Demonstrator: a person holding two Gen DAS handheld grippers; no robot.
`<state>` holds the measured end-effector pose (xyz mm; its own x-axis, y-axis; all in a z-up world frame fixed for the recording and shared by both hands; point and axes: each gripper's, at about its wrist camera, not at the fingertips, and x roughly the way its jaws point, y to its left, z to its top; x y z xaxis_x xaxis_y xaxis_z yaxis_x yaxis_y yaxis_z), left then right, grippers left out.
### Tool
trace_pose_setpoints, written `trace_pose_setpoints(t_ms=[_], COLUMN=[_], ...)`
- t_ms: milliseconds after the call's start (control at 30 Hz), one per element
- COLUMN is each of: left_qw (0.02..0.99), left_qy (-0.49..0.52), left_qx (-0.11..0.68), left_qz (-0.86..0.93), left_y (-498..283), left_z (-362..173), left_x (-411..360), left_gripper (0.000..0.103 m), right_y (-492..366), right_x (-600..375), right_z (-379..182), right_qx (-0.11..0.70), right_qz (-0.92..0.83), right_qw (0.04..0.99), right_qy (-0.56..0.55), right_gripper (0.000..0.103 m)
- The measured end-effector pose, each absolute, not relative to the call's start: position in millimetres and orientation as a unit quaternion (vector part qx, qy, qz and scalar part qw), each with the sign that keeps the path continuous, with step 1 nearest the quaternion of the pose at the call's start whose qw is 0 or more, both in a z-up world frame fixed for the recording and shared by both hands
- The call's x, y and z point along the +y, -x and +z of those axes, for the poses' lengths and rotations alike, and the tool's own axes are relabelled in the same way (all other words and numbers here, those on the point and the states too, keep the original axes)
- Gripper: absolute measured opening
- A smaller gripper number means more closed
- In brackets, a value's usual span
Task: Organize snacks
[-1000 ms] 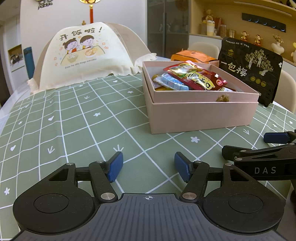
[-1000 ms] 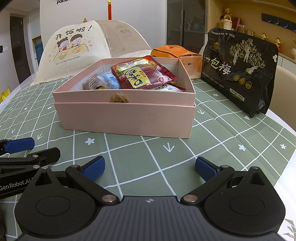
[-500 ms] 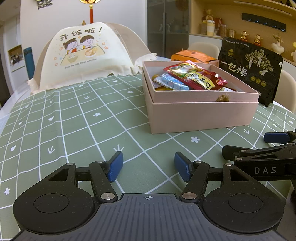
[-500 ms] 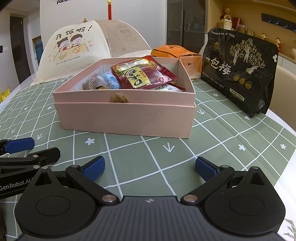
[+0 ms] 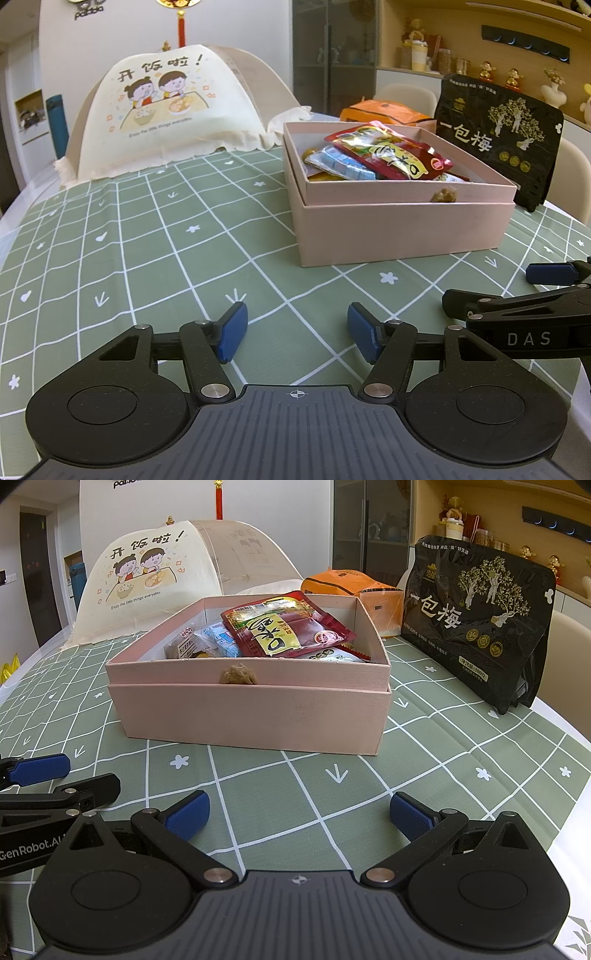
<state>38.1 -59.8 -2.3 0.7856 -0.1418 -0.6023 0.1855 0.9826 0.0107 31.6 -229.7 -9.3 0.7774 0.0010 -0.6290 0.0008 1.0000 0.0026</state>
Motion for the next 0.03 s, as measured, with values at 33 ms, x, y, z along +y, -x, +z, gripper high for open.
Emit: trace_pose_setpoints(t_ms=[33], left_qw=[0.944], left_qy=[-0.034], left_qx=[0.316], left_qz=[-0.087], left_y=[-38.0], left_z=[-2.0], left_x=[-59.5], left_gripper=[0.067], right_y=[-31.7], right_x=[-229.7], right_z=[-9.2], right_qx=[0.334], right_qz=[0.0], right_qw=[0.943], right_qy=[-0.001], right_gripper=[0.103])
